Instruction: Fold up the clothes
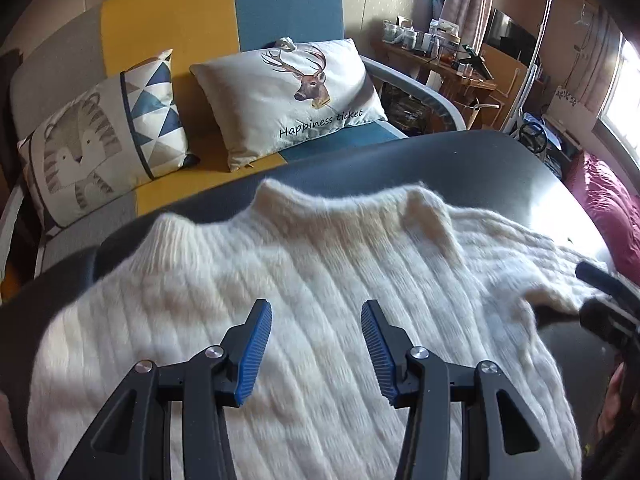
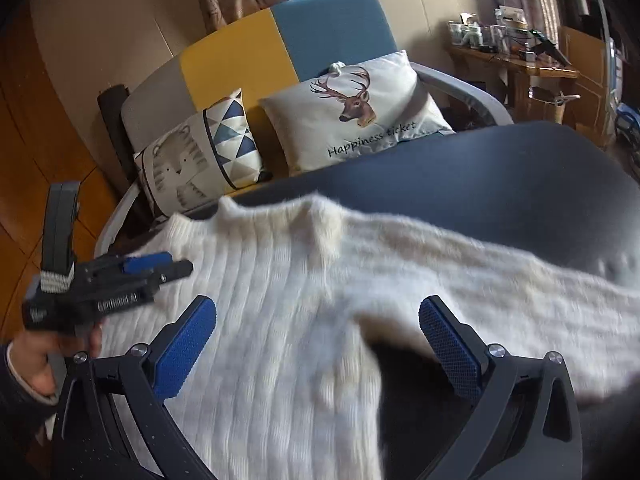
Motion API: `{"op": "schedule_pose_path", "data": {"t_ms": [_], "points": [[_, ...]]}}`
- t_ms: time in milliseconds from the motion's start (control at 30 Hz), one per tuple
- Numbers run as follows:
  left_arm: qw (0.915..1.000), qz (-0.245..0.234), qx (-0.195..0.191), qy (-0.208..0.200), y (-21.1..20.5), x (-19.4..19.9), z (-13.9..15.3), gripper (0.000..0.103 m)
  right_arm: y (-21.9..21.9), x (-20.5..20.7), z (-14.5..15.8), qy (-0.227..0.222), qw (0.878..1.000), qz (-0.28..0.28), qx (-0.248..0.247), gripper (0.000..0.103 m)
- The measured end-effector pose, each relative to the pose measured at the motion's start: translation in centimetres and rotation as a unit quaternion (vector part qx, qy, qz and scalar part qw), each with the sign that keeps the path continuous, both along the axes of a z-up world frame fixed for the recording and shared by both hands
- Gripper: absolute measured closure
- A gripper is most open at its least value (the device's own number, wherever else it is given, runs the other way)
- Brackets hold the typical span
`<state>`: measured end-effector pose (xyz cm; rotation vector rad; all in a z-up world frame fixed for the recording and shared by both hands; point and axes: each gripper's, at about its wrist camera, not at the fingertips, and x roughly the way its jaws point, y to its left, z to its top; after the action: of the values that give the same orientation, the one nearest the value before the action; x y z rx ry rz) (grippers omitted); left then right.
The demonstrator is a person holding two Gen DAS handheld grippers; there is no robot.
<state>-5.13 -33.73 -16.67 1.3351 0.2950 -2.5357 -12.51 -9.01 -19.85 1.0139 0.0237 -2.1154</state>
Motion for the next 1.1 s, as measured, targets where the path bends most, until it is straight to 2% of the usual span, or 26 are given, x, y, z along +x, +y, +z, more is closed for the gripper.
{"op": "schedule_pose_path", "data": {"t_ms": [133, 233, 300, 333, 400, 500, 567, 667, 767, 867, 967, 1100], "points": [[0.9998, 0.001, -0.015, -0.011, -1.2, -3.2, -1.5, 0.054, -3.6, -3.2, -2.5, -0.009, 0.999, 0.018, 0.040, 0.000], [0.9992, 0.009, -0.035, -0.018, -2.1, -5.0, -2.7, 0.054, -3.9, -4.3, -5.1, -0.011, 0.994, -0.017, 0.103, 0.000], [0.9982, 0.028, -0.047, -0.027, -3.3, -5.8, -3.6, 0.053, -3.2, -5.5, -6.7, -0.027, 0.990, -0.042, 0.132, 0.000], [0.9981, 0.033, -0.048, -0.021, -3.8, -6.0, -3.8, 0.053, -2.9, -5.7, -7.1, -0.021, 0.989, -0.046, 0.142, 0.000], [0.9976, 0.033, -0.060, -0.010, -4.3, -6.4, -4.0, 0.050, -2.4, -5.5, -7.4, 0.008, 0.987, -0.040, 0.157, 0.000], [0.9967, 0.030, -0.074, -0.009, -4.6, -7.0, -4.0, 0.047, -2.4, -5.5, -7.4, 0.010, 0.985, -0.043, 0.164, 0.000], [0.9972, 0.033, -0.066, -0.014, -4.6, -7.1, -3.8, 0.048, -2.6, -5.5, -6.8, 0.006, 0.985, -0.051, 0.167, 0.000], [0.9991, 0.020, -0.038, -0.005, -4.3, -5.8, -2.6, 0.049, -2.9, -5.0, -4.9, 0.016, 0.989, -0.052, 0.138, 0.000], [0.9995, 0.018, -0.022, 0.013, -3.9, -3.1, -1.0, 0.049, -4.5, -4.1, -3.3, 0.019, 0.993, -0.009, 0.120, 0.000], [0.9990, 0.032, -0.022, 0.022, -4.5, 0.6, 0.2, 0.049, -7.6, -2.6, -2.4, 0.029, 0.990, 0.059, 0.128, 0.000], [0.9956, 0.072, -0.060, 0.005, -6.4, 3.6, 0.2, 0.049, -10.8, -1.2, -2.1, 0.039, 0.983, 0.113, 0.142, 0.000], [0.9895, 0.132, -0.046, -0.036, -10.4, 5.6, -1.9, 0.049, -13.9, -0.5, -3.0, 0.048, 0.975, 0.148, 0.160, 0.000]]}}
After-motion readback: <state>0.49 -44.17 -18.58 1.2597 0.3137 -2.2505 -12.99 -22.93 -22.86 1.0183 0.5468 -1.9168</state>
